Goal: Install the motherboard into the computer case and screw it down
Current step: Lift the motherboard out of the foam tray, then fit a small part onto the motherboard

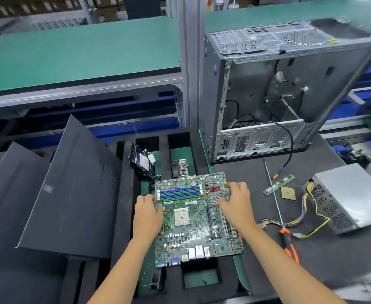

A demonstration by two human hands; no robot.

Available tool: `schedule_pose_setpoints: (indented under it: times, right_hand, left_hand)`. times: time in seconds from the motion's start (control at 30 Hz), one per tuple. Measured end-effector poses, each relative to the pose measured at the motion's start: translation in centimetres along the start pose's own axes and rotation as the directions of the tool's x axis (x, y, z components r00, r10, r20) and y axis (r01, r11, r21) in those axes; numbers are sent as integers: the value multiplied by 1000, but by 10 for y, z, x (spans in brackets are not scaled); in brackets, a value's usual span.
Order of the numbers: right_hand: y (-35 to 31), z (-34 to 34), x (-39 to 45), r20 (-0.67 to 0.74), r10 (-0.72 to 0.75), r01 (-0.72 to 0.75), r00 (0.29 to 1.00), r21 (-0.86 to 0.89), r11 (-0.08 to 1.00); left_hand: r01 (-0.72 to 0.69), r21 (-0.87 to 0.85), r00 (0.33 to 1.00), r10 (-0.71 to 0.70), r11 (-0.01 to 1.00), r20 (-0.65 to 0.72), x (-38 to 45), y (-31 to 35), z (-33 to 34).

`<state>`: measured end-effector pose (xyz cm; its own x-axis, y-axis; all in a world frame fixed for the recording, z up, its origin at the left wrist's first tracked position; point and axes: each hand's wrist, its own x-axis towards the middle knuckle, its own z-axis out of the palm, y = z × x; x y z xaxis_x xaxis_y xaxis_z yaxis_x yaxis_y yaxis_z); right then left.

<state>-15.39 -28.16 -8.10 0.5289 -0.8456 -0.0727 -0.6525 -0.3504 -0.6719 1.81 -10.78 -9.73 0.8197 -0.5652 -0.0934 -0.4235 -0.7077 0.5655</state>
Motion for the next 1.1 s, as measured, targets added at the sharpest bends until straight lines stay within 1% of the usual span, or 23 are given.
schedule_pose_setpoints:
  times: [0.03,0.07,0.1,0.17,0.2,0.23,0.3,0.37,0.57,0.63,0.7,0.8,0.9,1.0,1.1]
  right_hand:
    - [-5,0,-5,12,-81,82,997,-23,996]
    - [-11,2,-10,65,-156,159,986,-48,986]
    - [-17,6,-16,151,-217,229,965,-74,970]
    - [-30,18,-27,340,-292,351,894,-126,928]
    - [-35,25,-31,401,-309,396,862,-153,906]
    - [-39,31,-34,436,-310,421,845,-185,888]
    - [-44,41,-39,451,-283,424,846,-250,870]
    - [-47,48,-40,440,-243,389,865,-279,878]
    - [-49,50,-38,441,-103,232,892,-249,940]
    - [-50,49,-38,442,-81,212,894,-257,943]
    - [-54,51,-39,427,-75,214,901,-287,934]
    - [-58,54,-43,368,-69,210,927,-356,910]
    - [-61,57,-46,345,-83,229,935,-409,884]
    - [-62,56,-46,326,-148,277,934,-398,875]
    - [-63,52,-40,276,-219,317,936,-389,865]
  left_hand:
    - [-118,-7,993,118,993,-20,-2,1,-1]
    - [-231,-3,973,231,973,15,-4,2,-1]
    - [-321,11,944,319,947,89,-6,4,0]
    - [-429,59,881,403,901,249,-9,5,5]
    - [-458,81,860,419,885,291,-10,4,8]
    - [-471,90,851,425,878,307,-11,3,10]
    - [-463,80,857,424,883,292,-14,1,13]
    - [-450,73,868,416,890,271,-15,0,15]
    - [-345,25,907,326,938,266,-20,0,19]
    - [-329,17,912,313,944,266,-20,0,20]
    - [-323,10,912,309,946,270,-19,0,20]
    - [-319,4,911,305,948,277,-18,-1,20]
    - [-313,-8,910,302,950,286,-16,-2,21]
    - [-313,-6,908,301,950,290,-16,-1,21]
    - [-296,-8,913,286,955,293,-15,-2,22]
